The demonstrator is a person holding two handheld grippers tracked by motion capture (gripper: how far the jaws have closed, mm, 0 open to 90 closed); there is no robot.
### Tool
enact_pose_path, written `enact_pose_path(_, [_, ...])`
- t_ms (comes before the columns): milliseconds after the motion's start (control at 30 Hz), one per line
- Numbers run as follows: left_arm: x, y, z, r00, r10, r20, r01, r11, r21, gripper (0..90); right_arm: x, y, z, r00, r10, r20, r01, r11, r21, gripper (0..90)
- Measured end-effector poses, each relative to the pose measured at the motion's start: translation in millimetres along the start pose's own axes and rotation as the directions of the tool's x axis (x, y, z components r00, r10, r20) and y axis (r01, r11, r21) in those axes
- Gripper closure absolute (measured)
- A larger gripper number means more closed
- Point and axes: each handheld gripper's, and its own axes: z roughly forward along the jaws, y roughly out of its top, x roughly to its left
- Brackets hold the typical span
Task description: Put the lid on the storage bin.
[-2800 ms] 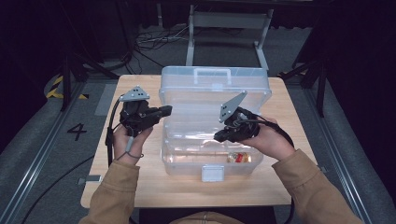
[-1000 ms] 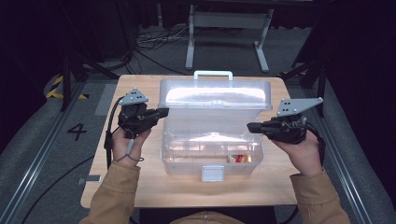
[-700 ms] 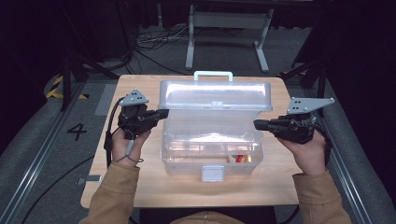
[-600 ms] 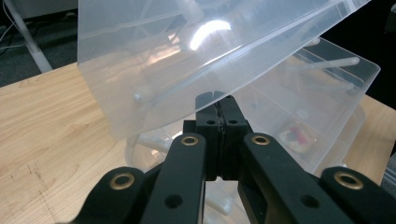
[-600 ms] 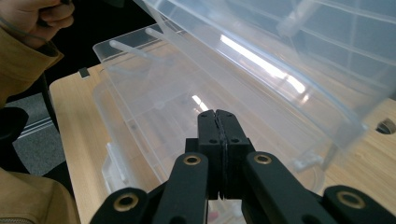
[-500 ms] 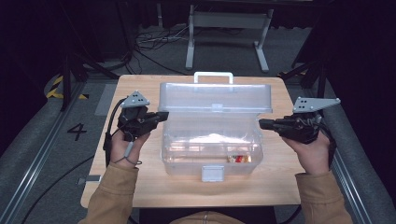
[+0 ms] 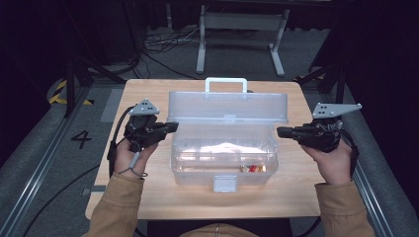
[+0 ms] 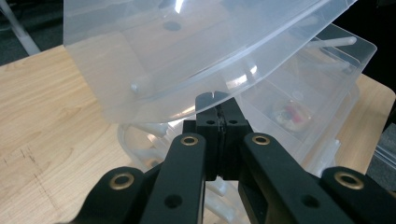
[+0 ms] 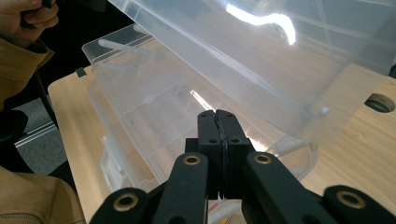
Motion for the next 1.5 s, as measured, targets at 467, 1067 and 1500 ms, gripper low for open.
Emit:
enact_pose_path(467, [0.3,-1.6,1.3,0.9956,-0.062,0.07,0.056,0.995,0.083,89.0,-3.0,-3.1,-0.3,0.9996,0.028,0.01,-0.029,0.998,0.049,89.7])
enact_pose_path(1067, [-2.1,-3.3,1.7,0.9962,-0.054,0.069,0.042,0.9852,0.166,86.8,-4.9,-6.1,5.9,0.9986,0.053,0.001,-0.053,0.99,0.132,89.7])
enact_pose_path(1500, [-0.8,-4.8,1.4,0.9956,-0.053,0.078,0.034,0.9753,0.218,85.9,-5.2,-7.1,7.5,0.9979,0.062,-0.017,-0.058,0.981,0.184,89.6])
